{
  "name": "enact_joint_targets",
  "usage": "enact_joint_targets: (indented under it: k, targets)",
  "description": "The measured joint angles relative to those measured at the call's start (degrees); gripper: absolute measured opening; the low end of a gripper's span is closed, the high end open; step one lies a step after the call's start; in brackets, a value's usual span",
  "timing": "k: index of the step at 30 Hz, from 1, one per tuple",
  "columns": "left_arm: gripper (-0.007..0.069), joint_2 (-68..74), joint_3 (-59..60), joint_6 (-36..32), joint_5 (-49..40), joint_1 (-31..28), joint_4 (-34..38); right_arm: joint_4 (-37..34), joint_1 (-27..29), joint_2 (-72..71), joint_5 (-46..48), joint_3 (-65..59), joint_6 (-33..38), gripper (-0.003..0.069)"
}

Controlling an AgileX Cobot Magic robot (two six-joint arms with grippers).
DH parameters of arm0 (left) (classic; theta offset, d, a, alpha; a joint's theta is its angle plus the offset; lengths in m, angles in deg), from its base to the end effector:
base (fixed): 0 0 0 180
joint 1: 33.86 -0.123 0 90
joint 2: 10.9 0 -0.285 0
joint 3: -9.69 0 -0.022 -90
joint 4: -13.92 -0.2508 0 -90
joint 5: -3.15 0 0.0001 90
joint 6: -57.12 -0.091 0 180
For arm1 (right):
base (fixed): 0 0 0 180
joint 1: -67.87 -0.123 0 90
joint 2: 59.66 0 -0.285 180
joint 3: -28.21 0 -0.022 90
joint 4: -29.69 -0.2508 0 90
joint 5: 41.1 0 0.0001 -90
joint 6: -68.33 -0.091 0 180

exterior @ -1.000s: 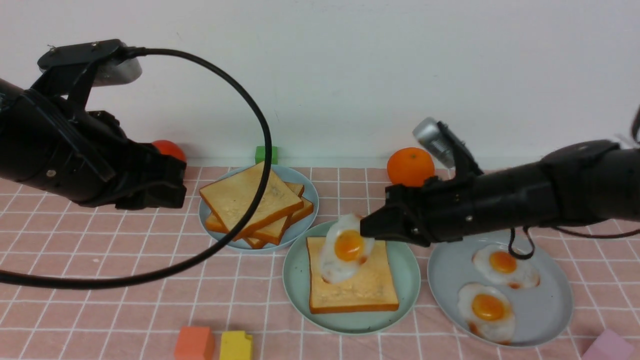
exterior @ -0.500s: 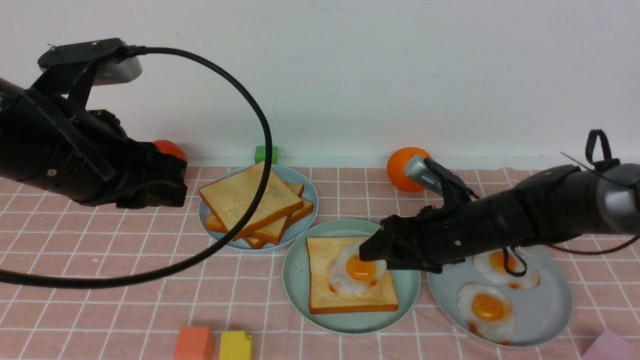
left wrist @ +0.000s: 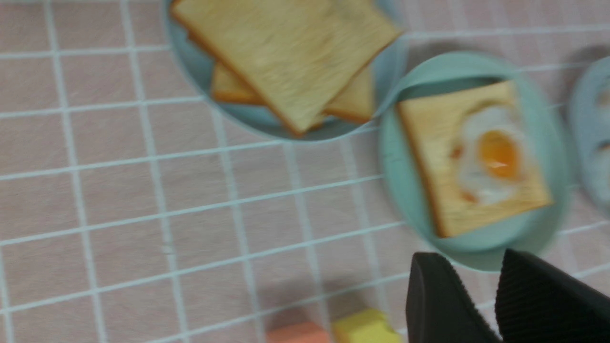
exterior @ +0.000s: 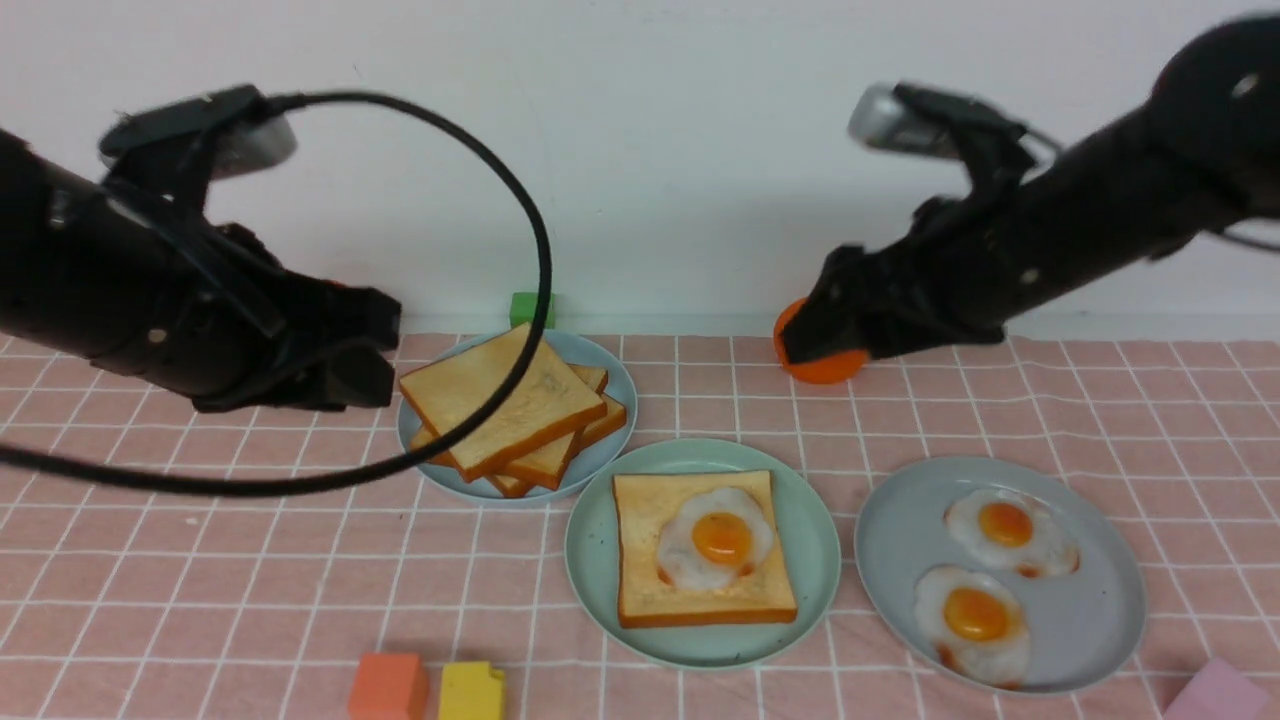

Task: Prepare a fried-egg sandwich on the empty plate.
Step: Use the left arm to grab a slice of bread

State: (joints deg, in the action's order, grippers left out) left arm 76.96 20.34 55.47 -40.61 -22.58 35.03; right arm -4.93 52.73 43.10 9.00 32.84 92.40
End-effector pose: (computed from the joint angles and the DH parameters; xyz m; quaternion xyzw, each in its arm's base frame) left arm 0.2867 -0.0803 0.3246 0.0211 0.9338 -0.1888 0.3031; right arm 0.3409 0.1334 0.3221 -0.1940 0.9056 0.2506 0.2817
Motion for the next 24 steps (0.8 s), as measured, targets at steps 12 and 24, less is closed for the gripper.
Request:
enact_joint_targets:
  k: [12, 24]
  targets:
    - [0.0302, 24.43, -16.55, -9.55, -4.16, -15.04, 17.66, 2.11, -14.57, -11.31, 2.80, -10.55, -2.94, 0.0553]
    - [0.0462, 44.56, -30.42, -15.94, -7.13, -15.56, 25.24, -2.10, -15.46, -11.43, 5.20, -11.35, -3.01, 0.0553]
